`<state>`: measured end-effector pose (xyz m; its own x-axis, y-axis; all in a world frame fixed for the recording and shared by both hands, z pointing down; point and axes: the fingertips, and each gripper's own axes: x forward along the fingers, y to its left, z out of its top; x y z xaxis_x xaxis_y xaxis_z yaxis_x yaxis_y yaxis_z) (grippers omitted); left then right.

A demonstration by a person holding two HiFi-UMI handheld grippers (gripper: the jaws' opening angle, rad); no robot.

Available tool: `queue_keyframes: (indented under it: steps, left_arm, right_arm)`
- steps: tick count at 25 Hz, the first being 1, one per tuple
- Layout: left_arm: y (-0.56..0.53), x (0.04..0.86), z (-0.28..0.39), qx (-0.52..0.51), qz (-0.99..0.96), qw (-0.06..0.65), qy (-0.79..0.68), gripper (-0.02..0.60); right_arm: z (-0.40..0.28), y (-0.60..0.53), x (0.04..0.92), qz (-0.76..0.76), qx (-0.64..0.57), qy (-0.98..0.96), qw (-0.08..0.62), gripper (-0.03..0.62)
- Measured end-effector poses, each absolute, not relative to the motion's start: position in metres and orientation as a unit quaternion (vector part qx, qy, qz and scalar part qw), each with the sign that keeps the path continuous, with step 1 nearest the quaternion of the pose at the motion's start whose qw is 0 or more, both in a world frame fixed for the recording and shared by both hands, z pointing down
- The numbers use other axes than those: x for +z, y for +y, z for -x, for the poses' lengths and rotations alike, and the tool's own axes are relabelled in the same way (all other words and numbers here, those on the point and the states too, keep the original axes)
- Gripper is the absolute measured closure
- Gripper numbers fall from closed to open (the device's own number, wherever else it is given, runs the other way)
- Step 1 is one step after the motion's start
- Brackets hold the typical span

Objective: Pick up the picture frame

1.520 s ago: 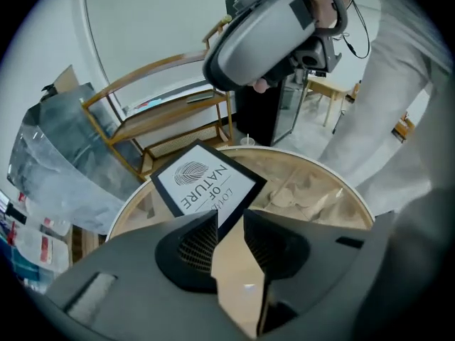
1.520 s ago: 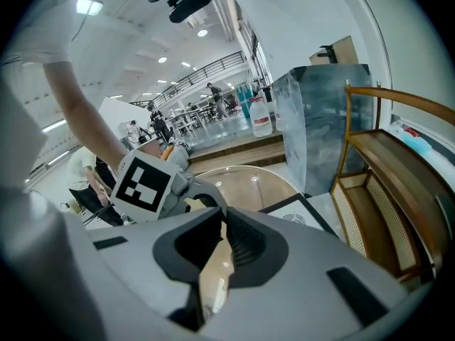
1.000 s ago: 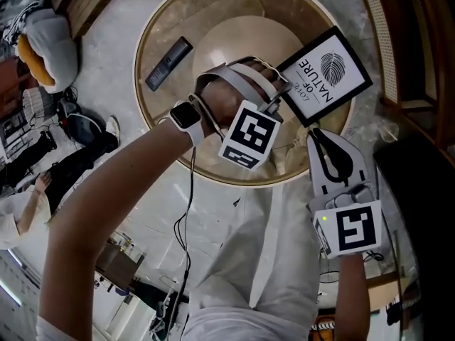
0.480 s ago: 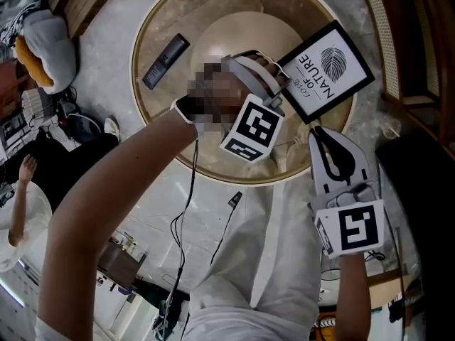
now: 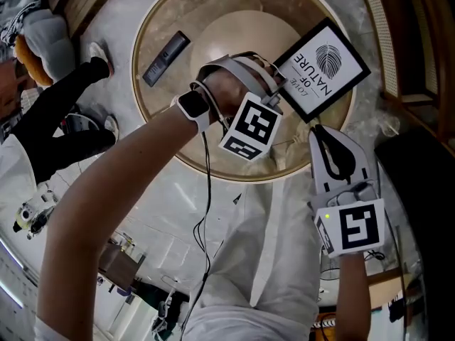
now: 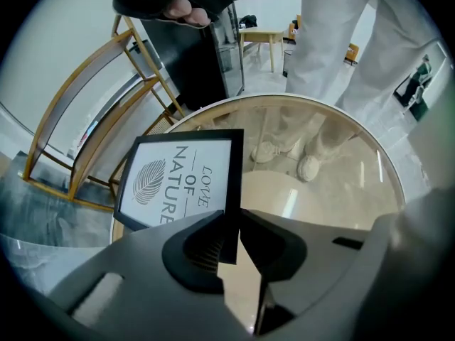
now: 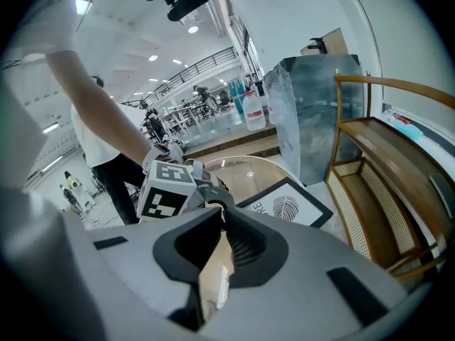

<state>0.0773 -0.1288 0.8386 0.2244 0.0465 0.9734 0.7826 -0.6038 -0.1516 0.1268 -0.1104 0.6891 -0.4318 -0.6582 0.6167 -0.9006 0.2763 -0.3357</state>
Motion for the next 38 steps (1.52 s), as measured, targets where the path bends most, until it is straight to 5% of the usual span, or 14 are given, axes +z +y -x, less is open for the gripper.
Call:
queue_keyframes:
  steps: [9,21,30,38]
  left_arm:
    - [-0.098,0.813,-0.082,-0.553,0.774,0.209,-0.225,0.517]
    - [-0.087,0.729,-0.096,-0.506,0.856,-0.094,-0.044,0.517]
    - [-0.09,0.609,-0.087,-0.39,0.88,-0.265,0.057,0.517]
    - [-0.087,0.468,-0.075,-0.257,0.891,-0.349,0.135,0.518]
  right_arm:
    - [-0.131,-0.097,0.668,-0.517,0.323,-0.772,0.178,0.576]
    - [-0.137,-0.077,0.591,-0.538,0.302,-0.77,0.16,0.576]
    - [-0.124,-0.067,0.508,-0.554,0.285,-0.769,0.144,0.576]
    - [-0.114,-0.047,0.413,-0.564,0.273,-0.772,0.105,0.576]
